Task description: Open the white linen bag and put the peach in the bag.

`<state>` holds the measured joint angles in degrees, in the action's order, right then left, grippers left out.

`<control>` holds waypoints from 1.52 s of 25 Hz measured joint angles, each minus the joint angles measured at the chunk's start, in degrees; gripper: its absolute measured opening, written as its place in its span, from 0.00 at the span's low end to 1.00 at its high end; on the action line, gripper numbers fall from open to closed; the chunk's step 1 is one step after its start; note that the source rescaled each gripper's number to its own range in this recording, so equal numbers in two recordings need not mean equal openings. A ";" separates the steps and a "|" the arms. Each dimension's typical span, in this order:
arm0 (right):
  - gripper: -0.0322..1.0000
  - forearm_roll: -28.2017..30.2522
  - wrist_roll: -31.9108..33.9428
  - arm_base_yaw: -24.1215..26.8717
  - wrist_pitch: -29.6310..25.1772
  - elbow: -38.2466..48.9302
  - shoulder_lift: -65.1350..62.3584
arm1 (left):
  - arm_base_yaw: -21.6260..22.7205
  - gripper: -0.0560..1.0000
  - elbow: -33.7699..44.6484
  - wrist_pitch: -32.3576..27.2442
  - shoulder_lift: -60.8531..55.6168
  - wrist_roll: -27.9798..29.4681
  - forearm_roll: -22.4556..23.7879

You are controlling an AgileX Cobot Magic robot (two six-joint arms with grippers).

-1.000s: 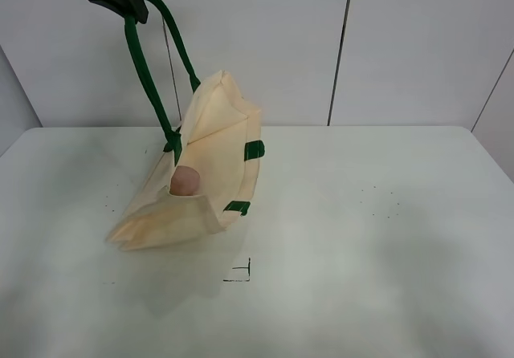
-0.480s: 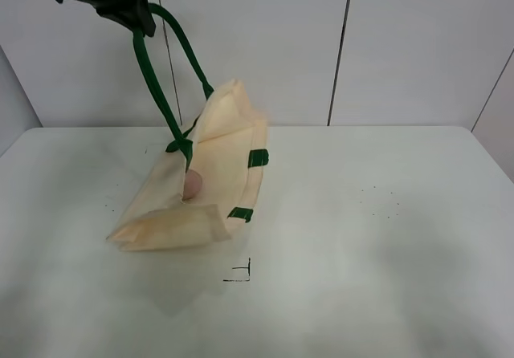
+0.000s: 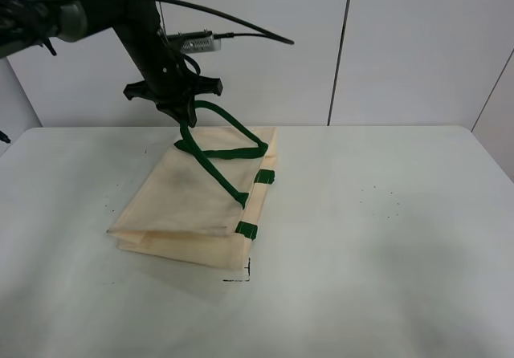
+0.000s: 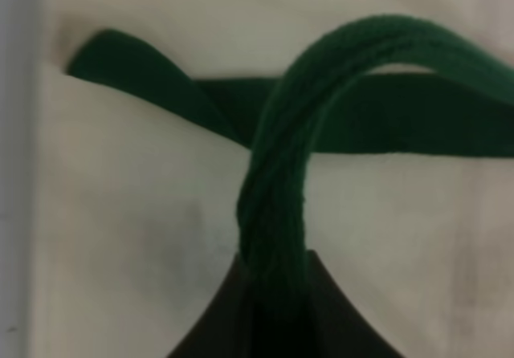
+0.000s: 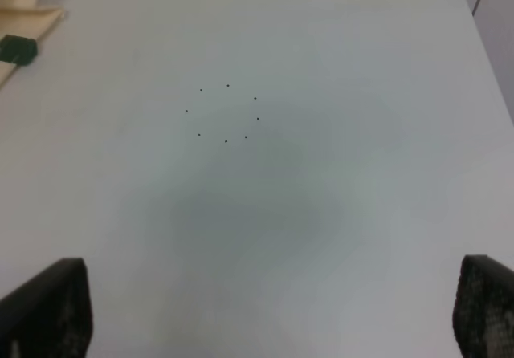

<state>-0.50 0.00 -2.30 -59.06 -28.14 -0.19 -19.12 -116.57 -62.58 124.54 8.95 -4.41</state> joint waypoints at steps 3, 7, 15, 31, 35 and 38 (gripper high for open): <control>1.00 0.05 0.00 0.00 0.00 0.00 0.00 | -0.05 0.36 0.32 0.53 1.80 -1.02 -1.53; 1.00 0.05 0.00 0.00 0.00 0.00 0.00 | -0.16 0.78 0.66 1.75 1.87 -1.25 -0.42; 1.00 0.05 0.00 0.00 0.00 0.00 0.00 | 1.13 0.90 0.66 0.49 1.87 -0.05 11.84; 1.00 0.05 0.00 0.00 0.00 0.00 0.00 | 16.71 0.90 5.20 -2.65 -1.95 -0.74 7.07; 1.00 0.05 0.00 0.00 0.00 0.00 0.00 | 16.59 0.90 15.24 -4.42 -10.10 -1.05 7.07; 1.00 0.05 0.00 0.00 0.00 0.00 0.00 | 16.59 0.90 24.58 -4.68 -17.87 -1.05 7.07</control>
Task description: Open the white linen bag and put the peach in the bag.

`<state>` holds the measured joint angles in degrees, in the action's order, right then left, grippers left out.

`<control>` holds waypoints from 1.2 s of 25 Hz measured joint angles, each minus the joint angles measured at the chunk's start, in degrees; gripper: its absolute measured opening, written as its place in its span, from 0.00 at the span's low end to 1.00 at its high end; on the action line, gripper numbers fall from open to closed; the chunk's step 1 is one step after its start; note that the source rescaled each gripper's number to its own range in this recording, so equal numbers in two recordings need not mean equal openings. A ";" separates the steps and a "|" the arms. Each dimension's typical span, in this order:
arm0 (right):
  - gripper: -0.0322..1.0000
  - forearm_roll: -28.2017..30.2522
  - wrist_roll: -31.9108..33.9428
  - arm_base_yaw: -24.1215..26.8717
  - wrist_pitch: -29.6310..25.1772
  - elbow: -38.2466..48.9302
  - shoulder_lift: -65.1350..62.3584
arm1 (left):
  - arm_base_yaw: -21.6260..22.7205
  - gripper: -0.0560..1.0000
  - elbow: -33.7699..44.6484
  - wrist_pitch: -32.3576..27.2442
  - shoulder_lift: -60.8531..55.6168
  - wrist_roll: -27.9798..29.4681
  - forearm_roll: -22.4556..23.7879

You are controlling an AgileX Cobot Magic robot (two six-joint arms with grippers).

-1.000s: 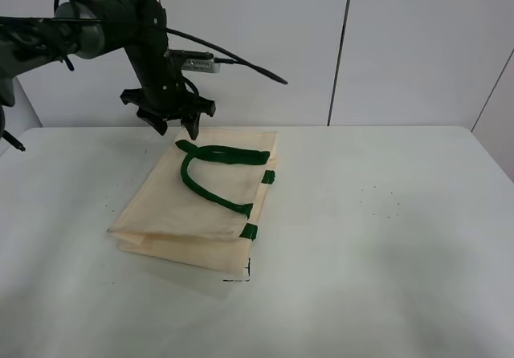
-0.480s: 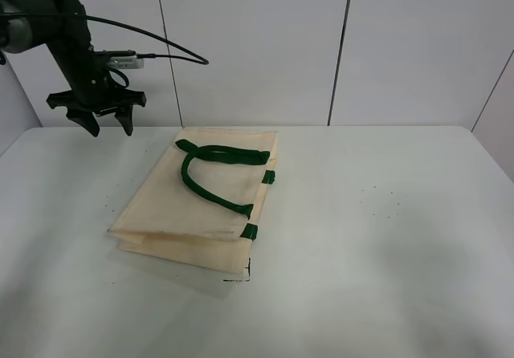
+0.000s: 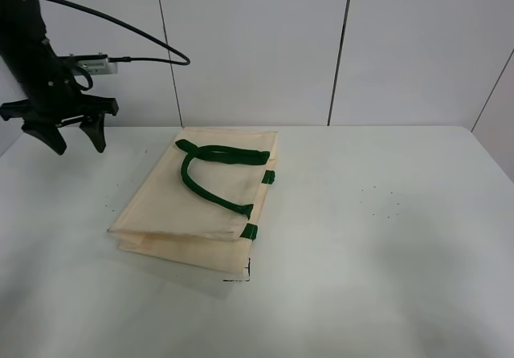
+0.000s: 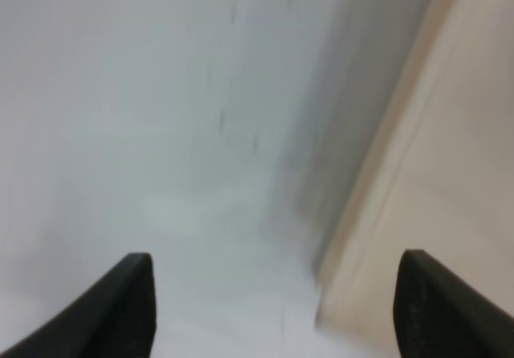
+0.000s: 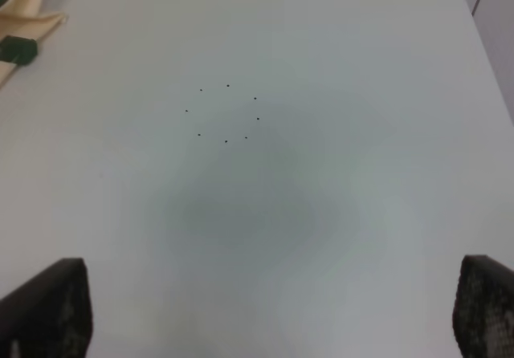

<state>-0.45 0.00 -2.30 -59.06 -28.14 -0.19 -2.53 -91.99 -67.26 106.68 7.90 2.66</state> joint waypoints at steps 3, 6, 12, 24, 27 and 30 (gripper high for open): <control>1.00 0.00 0.00 0.00 0.00 0.00 0.00 | 0.00 0.90 9.51 0.00 -9.07 0.00 0.00; 1.00 0.00 0.00 0.00 0.00 0.00 0.00 | 0.00 0.90 18.90 0.00 -18.96 -0.88 0.05; 1.00 0.00 0.00 0.00 0.00 0.00 0.00 | 0.00 0.90 36.89 1.13 -39.74 -3.52 0.17; 1.00 0.00 0.00 0.00 0.00 0.00 0.00 | 0.00 0.90 62.87 7.28 -77.96 -7.57 -0.01; 1.00 0.00 0.00 0.00 0.00 0.00 0.00 | 0.00 0.90 63.35 7.09 -86.51 -7.90 -0.72; 1.00 0.00 0.00 0.00 0.00 0.00 0.00 | 0.00 0.90 63.53 7.09 -93.28 -7.90 -1.10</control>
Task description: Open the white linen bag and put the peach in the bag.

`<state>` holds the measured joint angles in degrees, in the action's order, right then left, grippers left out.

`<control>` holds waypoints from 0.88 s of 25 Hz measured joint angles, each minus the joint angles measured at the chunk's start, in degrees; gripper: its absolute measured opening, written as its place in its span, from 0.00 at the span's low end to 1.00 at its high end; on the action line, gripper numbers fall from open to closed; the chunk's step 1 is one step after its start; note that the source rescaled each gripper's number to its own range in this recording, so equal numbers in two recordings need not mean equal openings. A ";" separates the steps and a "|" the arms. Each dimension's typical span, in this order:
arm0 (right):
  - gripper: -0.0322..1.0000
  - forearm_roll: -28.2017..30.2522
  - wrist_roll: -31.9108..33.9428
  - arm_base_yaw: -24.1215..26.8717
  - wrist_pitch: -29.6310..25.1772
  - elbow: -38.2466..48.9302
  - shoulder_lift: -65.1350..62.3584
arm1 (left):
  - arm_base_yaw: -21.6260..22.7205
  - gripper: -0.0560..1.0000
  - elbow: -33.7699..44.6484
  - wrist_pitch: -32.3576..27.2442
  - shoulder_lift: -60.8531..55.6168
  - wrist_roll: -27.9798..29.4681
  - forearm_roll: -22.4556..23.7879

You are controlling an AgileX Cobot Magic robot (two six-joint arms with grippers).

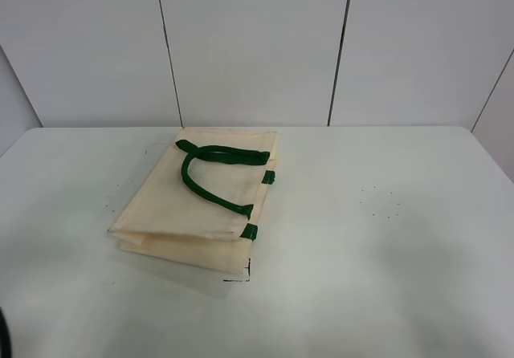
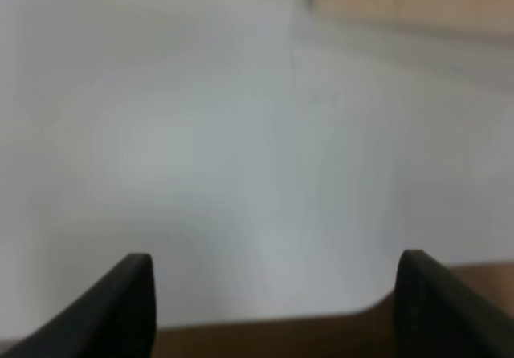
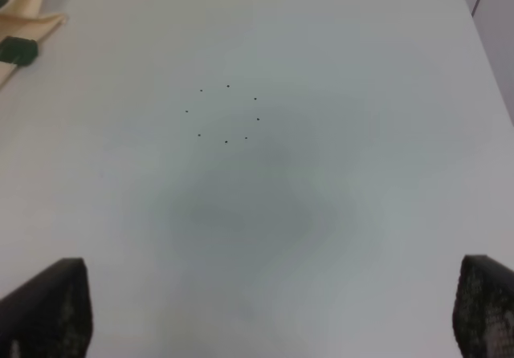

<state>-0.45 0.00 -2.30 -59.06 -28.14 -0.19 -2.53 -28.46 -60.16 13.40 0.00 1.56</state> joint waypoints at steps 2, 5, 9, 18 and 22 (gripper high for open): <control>1.00 0.00 0.00 0.00 0.00 0.00 0.00 | 0.00 0.90 0.11 0.00 -3.73 0.00 0.00; 1.00 0.00 0.00 0.00 0.00 0.00 0.00 | 0.00 0.90 0.11 -0.06 -8.89 0.00 -0.01; 1.00 0.00 0.00 0.00 0.00 0.00 0.00 | 0.00 0.90 0.11 -0.11 -13.44 0.00 -0.07; 1.00 0.00 0.00 0.00 0.00 0.00 0.00 | 0.00 0.90 0.11 -0.11 -13.57 0.00 -0.07; 1.00 0.00 0.00 0.00 0.00 0.00 0.00 | 0.00 0.90 0.11 -0.11 -13.57 0.00 -0.07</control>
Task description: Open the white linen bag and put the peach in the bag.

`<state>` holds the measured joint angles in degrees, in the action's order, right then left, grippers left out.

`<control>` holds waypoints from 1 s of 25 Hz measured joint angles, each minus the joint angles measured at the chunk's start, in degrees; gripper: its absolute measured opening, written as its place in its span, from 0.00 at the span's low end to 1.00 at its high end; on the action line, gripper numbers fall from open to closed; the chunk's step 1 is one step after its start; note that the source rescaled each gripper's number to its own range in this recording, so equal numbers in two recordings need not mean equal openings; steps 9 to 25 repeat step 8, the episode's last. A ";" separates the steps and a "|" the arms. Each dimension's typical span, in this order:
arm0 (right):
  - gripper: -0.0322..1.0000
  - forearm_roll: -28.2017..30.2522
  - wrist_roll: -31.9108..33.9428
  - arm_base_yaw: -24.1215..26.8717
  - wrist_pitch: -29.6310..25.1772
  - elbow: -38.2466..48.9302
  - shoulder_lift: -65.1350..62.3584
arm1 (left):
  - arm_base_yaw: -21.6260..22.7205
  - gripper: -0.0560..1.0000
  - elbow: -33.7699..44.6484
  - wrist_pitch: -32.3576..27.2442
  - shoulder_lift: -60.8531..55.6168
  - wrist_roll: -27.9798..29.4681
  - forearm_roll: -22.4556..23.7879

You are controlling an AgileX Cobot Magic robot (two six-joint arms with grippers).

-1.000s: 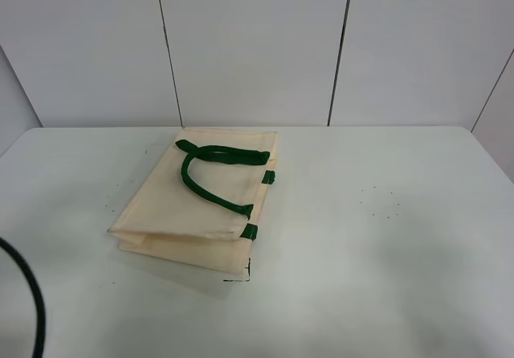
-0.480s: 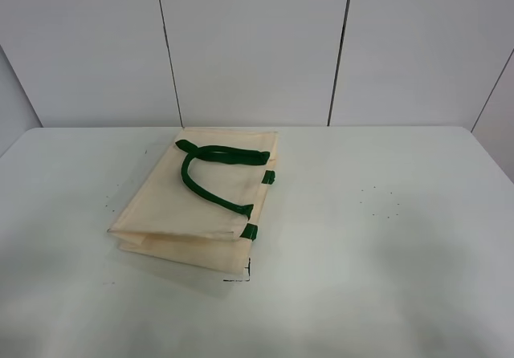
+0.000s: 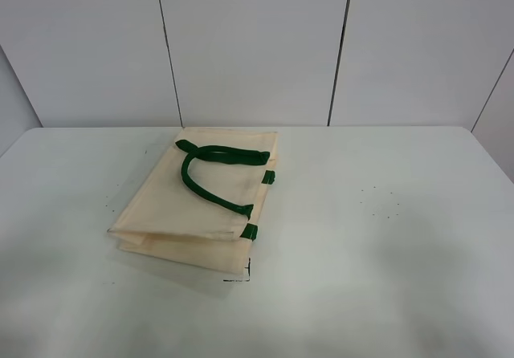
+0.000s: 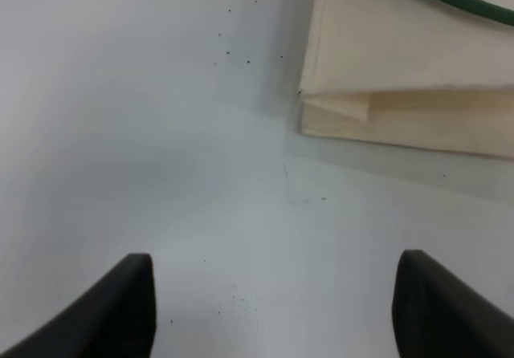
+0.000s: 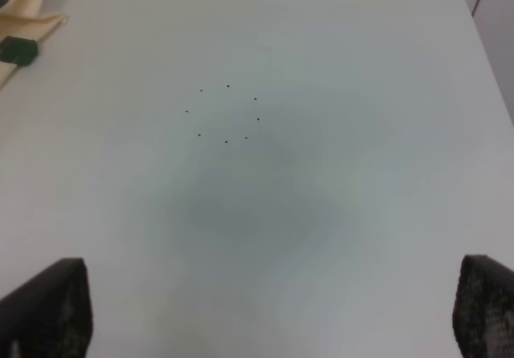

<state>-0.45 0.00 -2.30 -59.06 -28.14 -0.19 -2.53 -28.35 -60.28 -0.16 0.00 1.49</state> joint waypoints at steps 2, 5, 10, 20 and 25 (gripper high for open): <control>1.00 0.00 0.00 0.00 0.00 0.00 0.00 | 0.00 0.90 0.00 0.00 0.00 0.00 0.00; 1.00 0.00 0.00 0.00 0.00 0.00 0.00 | 0.00 0.90 0.00 0.00 0.00 0.00 0.00; 1.00 0.00 0.00 0.00 0.00 0.00 0.00 | 0.00 0.90 0.00 0.00 0.00 0.00 0.00; 1.00 0.00 0.00 0.00 0.00 0.00 0.00 | 0.00 0.90 0.00 0.00 0.00 0.00 0.00; 1.00 0.00 0.00 0.00 0.00 0.00 0.00 | 0.00 0.90 0.00 0.00 0.00 0.00 0.00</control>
